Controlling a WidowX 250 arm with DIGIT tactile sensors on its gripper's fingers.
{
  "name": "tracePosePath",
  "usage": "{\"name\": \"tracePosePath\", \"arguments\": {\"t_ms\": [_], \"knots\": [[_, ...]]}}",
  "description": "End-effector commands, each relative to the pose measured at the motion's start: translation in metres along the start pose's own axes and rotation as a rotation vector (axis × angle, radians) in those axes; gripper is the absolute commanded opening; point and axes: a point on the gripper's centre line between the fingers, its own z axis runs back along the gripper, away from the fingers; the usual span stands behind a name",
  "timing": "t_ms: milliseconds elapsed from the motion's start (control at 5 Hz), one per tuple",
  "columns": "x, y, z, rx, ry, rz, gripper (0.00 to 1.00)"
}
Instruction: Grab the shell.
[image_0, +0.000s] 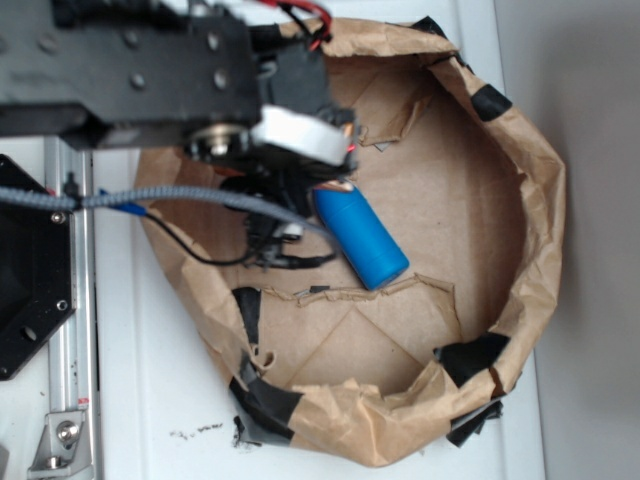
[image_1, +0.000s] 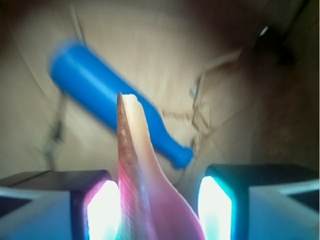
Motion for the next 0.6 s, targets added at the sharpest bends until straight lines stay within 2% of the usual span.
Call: {"name": "tracePosePath", "arguments": {"t_ms": [0,200,400], "knots": [[0.0314,-0.0163,0.0316,-0.028,-0.075,0.109,0.0],[0.0323,-0.0197,0.0272,-0.031,-0.071,0.176,0.0],[0.0266,-0.0209,0.024,-0.007,-0.068,0.205,0.0]]}}
